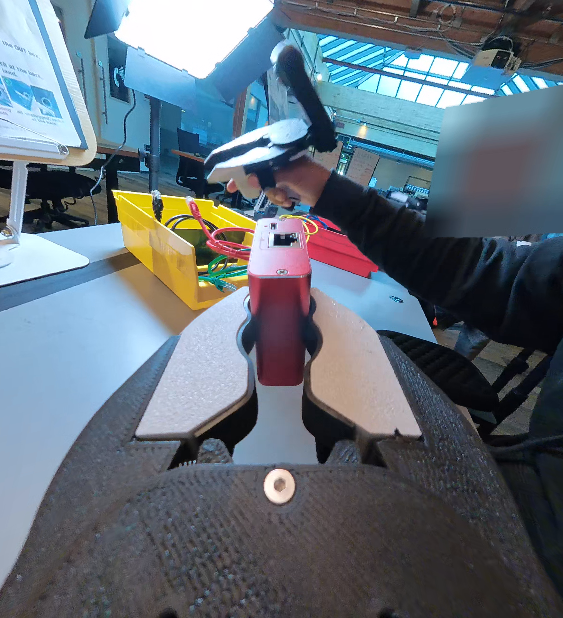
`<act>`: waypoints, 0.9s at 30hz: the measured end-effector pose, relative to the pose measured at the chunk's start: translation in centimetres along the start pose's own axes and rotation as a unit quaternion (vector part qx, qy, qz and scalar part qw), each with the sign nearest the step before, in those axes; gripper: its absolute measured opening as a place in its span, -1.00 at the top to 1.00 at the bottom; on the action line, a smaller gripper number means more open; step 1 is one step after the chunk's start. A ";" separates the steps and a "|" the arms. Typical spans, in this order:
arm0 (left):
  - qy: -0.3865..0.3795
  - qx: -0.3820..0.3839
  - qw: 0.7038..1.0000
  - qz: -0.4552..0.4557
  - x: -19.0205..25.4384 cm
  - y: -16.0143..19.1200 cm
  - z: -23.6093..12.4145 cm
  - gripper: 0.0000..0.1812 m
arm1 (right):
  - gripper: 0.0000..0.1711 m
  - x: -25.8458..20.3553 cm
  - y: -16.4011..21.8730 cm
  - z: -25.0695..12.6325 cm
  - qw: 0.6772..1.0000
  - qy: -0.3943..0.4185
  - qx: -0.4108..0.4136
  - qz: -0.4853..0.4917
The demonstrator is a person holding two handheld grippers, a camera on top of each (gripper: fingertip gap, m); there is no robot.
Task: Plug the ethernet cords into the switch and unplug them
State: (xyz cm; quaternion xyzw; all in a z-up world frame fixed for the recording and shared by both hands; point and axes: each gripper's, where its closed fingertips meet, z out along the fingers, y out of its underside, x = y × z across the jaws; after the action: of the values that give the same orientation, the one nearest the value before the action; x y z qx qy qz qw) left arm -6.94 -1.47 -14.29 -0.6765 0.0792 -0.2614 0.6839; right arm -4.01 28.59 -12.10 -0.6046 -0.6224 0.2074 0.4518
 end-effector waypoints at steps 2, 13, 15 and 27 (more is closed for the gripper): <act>0.002 -0.005 1.000 0.001 0.2 0.2 0.2 0.70 | 0.62 -0.8 -1.9 -2.0 0.999 -0.007 0.037 -0.006; 0.019 -0.084 0.995 0.053 2.3 2.5 1.8 0.70 | 0.63 -23.3 -4.1 -10.0 0.930 -0.302 0.117 -0.171; 0.020 -0.110 0.994 0.010 2.6 3.3 2.2 0.70 | 0.54 -25.9 -3.9 -10.3 0.917 -0.281 0.125 -0.255; 0.008 -0.146 0.977 -0.153 2.3 5.9 3.1 0.70 | 0.09 -29.7 0.4 -4.2 0.847 -0.059 0.036 -0.528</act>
State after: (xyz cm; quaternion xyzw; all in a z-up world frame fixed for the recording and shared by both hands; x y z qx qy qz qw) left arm -2.07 -0.10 -19.20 -0.7709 0.0179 -0.3538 0.5293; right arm -4.48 -0.44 -19.59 -0.1552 -0.8652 -0.0048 0.4768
